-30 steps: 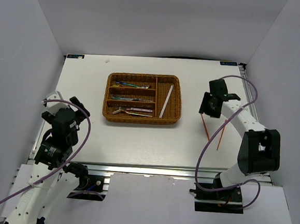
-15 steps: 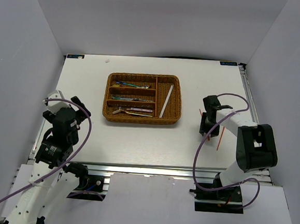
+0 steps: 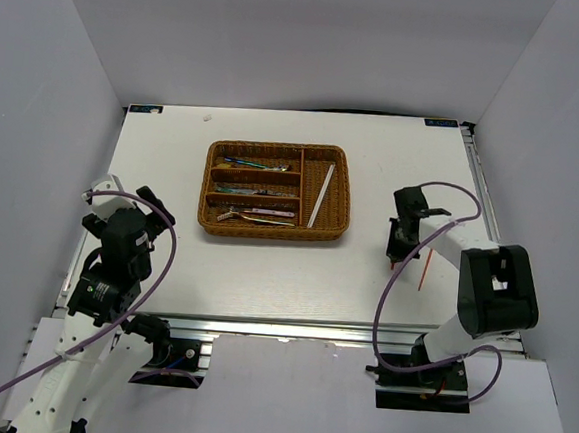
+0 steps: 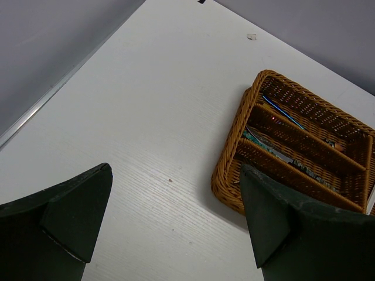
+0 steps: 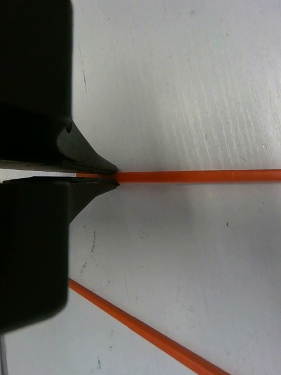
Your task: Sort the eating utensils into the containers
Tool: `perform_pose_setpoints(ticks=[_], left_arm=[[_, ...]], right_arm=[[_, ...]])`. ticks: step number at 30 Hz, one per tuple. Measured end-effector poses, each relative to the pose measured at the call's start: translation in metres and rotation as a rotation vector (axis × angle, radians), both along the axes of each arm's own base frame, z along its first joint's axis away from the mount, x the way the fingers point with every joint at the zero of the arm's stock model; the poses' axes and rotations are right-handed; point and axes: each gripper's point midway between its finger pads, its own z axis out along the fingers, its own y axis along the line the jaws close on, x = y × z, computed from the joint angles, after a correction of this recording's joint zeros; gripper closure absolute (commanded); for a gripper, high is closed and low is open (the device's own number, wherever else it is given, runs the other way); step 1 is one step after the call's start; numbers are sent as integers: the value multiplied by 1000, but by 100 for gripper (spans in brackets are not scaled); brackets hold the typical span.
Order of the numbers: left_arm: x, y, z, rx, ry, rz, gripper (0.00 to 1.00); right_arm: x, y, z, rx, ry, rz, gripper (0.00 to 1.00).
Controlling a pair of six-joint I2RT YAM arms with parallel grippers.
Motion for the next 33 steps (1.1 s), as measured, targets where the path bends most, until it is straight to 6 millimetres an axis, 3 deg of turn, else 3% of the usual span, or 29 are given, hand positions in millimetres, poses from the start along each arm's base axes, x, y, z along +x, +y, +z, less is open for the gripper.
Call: perform_pose_setpoints(ticks=[6,11,16,20,24,33], left_arm=[[0,0,1,-1,-3,1,2],[-1,1,1,0,-3,3,2],[-1,2,1,1,-3,9,2],[-1,2,1,1,-4,12,2],[-1,2,1,0,-5,15,2],[-1,3,1,0,-5,15,2]], right_arm=[[-17,18,6,76,-34,25,100],[-14,52,46,187,-163,50,100],[-1,111,88,283,-244,112,100],[26,166,114,360,-278,144,100],[57,202,114,386,-273,120,100],[101,235,85,359,-201,73,100]])
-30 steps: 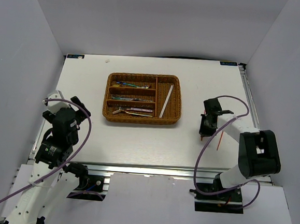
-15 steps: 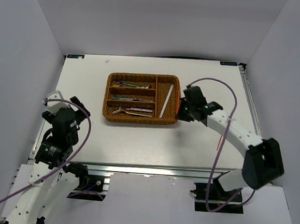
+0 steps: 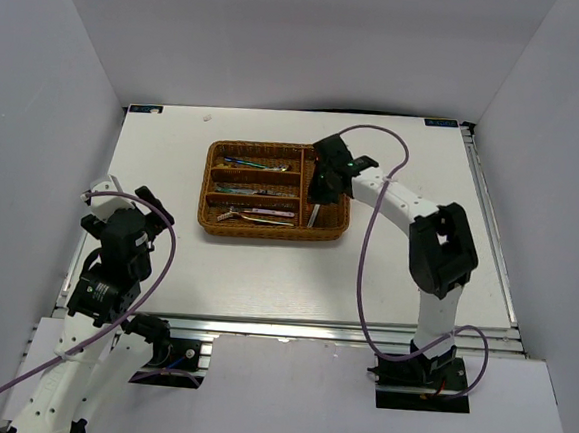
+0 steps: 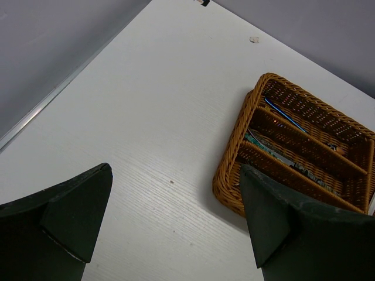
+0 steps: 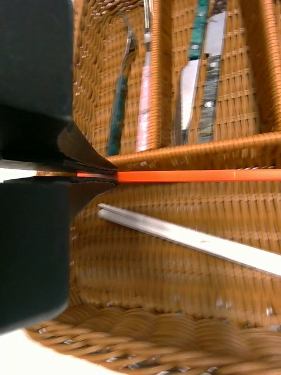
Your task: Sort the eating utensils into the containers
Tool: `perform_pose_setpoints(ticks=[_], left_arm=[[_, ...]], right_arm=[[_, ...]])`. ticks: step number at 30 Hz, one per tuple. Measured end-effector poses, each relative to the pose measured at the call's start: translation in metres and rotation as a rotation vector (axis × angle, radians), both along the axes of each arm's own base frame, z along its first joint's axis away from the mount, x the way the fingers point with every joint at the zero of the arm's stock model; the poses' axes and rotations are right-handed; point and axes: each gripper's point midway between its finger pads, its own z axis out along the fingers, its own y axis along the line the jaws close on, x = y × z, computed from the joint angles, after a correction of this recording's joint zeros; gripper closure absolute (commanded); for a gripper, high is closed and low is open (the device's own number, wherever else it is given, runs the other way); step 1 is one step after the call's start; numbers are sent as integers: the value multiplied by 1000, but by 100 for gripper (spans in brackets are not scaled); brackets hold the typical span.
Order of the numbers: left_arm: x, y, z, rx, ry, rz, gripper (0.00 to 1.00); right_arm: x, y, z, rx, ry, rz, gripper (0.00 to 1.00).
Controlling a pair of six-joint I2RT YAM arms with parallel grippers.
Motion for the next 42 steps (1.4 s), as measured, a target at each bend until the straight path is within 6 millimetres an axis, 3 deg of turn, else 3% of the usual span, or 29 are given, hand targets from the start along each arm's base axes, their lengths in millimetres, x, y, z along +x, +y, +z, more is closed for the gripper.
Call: perform_pose_setpoints(ticks=[3,7,13,14,16,19,22,26,29,32,36,42], left_arm=[[0,0,0,0,0,-1,2],[0,0,0,0,0,-1,2],[0,-1,0,-1,0,-5,2],[0,-1,0,-1,0,-6,2],[0,-1,0,-2,-1,-7,2],[-1,-1,1,-4,-6,-7,2],[-2,-1,3,-7,-17,-7,2],[-4,0,6,-11,-31,-8,2],[-4,0,6,-12,-32,-10,2],[-4,-1,7,-13,-33,-12,2],[-3,-1,7,-13,-36,-16,2],[-3,-3,8,-16,-40,-24,2]], right_arm=[[8,5,-3,-17,13,3,98],[7,3,-7,-36,29,10,78],[5,-7,-10,-66,49,14,67],[5,-11,-11,-74,54,13,59],[4,-20,-10,-94,60,11,11],[1,-39,0,-117,41,16,11],[-12,-66,16,-126,5,-6,11],[-49,-147,30,-147,-42,-133,11],[-72,-220,16,-176,-22,-298,10],[-90,-277,-11,-235,68,-451,11],[-101,-312,-41,-298,195,-532,11],[-104,-334,-72,-367,318,-563,11]])
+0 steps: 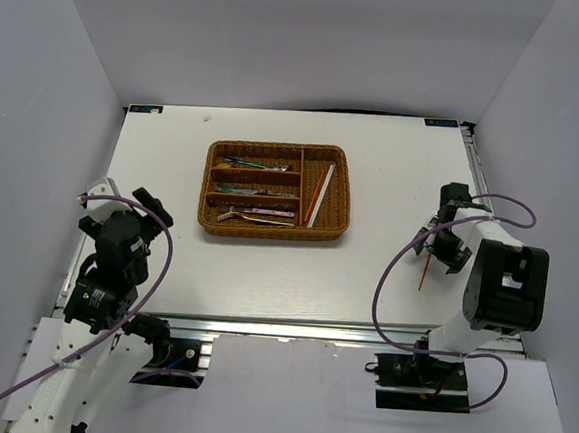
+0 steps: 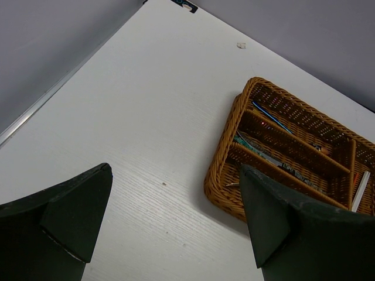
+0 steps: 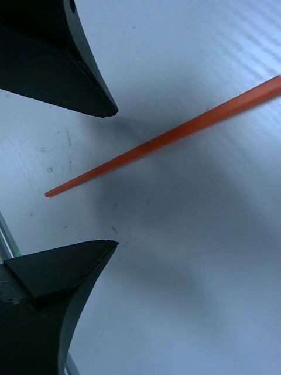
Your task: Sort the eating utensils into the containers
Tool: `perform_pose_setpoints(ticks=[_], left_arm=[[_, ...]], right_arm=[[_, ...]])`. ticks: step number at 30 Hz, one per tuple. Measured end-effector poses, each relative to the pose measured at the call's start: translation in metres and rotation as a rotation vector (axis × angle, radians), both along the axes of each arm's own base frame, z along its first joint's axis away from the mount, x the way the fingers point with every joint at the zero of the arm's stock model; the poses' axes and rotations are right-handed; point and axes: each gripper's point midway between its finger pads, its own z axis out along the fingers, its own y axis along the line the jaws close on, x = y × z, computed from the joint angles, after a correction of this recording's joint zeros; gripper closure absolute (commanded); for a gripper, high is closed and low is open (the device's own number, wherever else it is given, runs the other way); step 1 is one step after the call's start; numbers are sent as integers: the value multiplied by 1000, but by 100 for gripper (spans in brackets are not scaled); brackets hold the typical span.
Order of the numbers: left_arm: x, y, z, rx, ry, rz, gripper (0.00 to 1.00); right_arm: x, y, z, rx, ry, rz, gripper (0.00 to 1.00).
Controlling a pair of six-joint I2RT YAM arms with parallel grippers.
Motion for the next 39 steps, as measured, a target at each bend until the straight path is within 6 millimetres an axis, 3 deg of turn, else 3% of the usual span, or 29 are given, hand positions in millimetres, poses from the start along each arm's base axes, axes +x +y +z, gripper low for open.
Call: perform_pose_setpoints(ticks=[3,5,6,9,11,14,16,17,24,28,30,33,36,39], left_arm=[[0,-1,0,-2,0,-6,2],[0,-1,0,-2,1,-8,2],[0,-2,0,-3,0,-9,2],[0,-1,1,-4,-5,-10,2],[-1,-1,2,-6,-9,-10,2],[-1,-1,2,-6,-9,-10,2],[-1,-1,2,-5,-9,-9,2],[-1,-1,2,-6,-10,-9,2],[-2,-1,3,-8,-17,-9,2],[-2,-1,3,-8,-17,-9,2],[-2,-1,3,-8,-17,-10,2],[-2,-1,3,-7,-16,-9,2],[-1,-1,2,-6,-11,-9,2],[1,-2,-1,-2,3,-9,2]], right_arm=[[14,-6,1,-1,-13,6,15],[26,-7,1,6,-43,12,25],[29,-7,0,8,-49,18,25],[37,-6,-10,24,-45,28,37],[44,-5,-11,31,-58,36,50],[51,-3,-12,41,-74,44,59],[54,-1,-12,50,-86,47,78],[55,0,-12,55,-95,48,100],[58,4,-11,42,-121,67,100],[51,21,-5,74,-130,107,100],[50,36,12,105,-170,148,100],[64,67,57,131,-308,239,100],[87,113,105,183,-438,356,100],[107,163,139,276,-525,461,100]])
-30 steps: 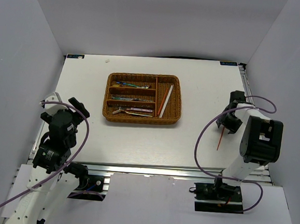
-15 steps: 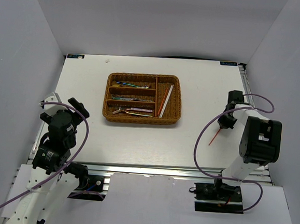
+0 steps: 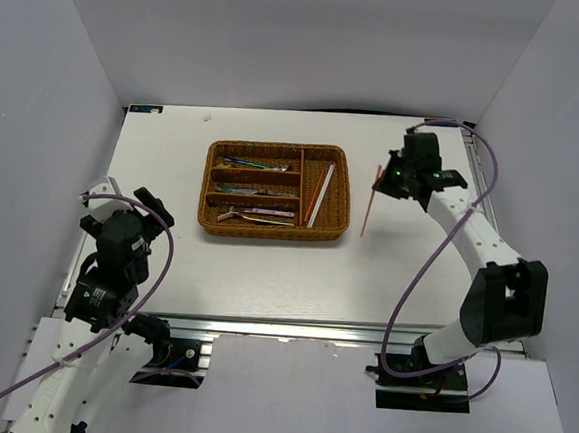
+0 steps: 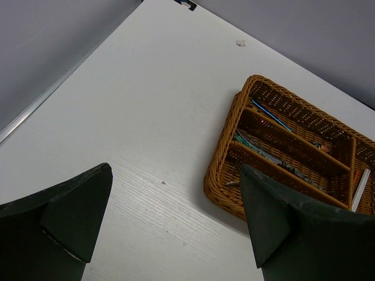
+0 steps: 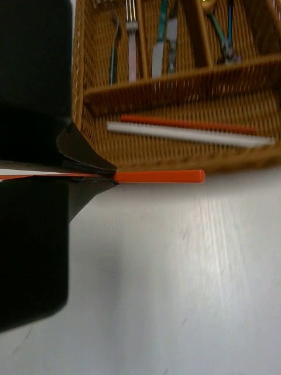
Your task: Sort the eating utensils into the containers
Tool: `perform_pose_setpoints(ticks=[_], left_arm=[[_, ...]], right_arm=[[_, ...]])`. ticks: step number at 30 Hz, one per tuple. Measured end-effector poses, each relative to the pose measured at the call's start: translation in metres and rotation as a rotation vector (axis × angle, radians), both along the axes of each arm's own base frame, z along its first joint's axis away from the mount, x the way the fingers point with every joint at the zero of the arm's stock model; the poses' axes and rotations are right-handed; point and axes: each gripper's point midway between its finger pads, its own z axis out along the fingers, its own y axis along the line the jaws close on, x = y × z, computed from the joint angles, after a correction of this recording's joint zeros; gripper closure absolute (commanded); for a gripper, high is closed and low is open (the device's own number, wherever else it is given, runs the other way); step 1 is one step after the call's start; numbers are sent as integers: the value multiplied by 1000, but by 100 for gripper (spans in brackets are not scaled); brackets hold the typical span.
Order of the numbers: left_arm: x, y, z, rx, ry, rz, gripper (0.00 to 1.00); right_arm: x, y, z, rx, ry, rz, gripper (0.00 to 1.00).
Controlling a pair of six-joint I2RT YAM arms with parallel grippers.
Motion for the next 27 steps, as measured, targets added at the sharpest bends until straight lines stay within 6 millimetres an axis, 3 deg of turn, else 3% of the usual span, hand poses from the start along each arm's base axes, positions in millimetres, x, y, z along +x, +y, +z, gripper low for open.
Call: perform_pose_setpoints(ticks=[3,8,16,19,20,21,22,23,27], left_arm=[[2,0,-2,4,12,0,2],[3,0,-5,8,24,4,2],[6,1,-9,20,47,18,2],[7,1,-11,23,55,19,2],[7,1,-11,23,57,19,2],[7,1,-11,23,57,19,2],[7,1,-11,23,56,19,2],[7,1,-11,23,56,20,2],[7,1,-11,24,56,21,2]], right_arm=[[17,42,11,55,-23,80,100],[40,93,-7,100,5,151,100],[75,135,-42,138,66,169,100],[87,144,-45,139,69,172,79],[89,145,-46,139,72,169,62],[91,146,-47,139,77,168,56],[92,147,-48,134,78,169,25],[91,147,-50,132,85,167,11],[89,142,-49,95,88,177,11]])
